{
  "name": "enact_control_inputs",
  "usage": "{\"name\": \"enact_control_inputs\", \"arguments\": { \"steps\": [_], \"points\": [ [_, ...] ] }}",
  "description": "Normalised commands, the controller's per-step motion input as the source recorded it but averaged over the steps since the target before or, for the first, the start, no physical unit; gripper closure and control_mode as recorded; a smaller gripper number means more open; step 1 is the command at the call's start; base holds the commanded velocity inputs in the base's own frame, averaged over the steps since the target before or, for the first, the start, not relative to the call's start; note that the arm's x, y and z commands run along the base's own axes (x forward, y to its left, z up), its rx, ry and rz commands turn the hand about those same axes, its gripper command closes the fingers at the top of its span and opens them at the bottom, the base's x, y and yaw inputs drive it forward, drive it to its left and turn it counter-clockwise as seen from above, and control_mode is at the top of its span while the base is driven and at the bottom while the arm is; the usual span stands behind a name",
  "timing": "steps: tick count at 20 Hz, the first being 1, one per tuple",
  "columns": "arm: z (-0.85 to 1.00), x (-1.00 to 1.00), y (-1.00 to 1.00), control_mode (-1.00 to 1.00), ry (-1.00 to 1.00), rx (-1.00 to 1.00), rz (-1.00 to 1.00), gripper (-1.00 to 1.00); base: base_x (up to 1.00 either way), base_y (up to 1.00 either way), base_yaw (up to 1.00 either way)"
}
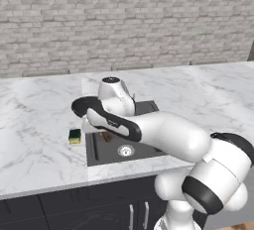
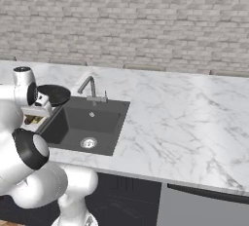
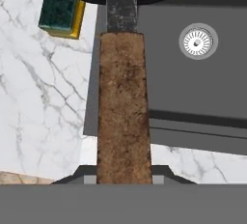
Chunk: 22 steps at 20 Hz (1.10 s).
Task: Pick the pan and sponge and place them into the sink. Then turn on the water.
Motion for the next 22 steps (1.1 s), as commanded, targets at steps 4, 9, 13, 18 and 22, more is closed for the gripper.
{"name": "enact_control_inputs", "arguments": {
  "steps": [4, 9, 13, 18, 22],
  "points": [
    [0.00, -0.38, -0.52, -1.00, 0.00, -0.10, 0.19, 1.00, 0.00, 0.00, 0.00],
    [0.00, -0.24, -0.76, -1.00, 0.00, -0.08, 0.19, 1.00, 0.00, 0.00, 0.00],
    [-0.01, 0.00, -0.86, -1.00, 0.00, -0.04, 0.20, 1.00, 0.00, 0.00, 0.00],
    [-0.04, 0.01, -0.85, -1.00, 0.00, -0.01, 0.18, 1.00, 0.00, 0.00, 0.00],
    [-0.11, 0.06, -0.68, -1.00, 0.03, 0.00, 0.18, 1.00, 0.00, 0.00, 0.00]
  ]
}}
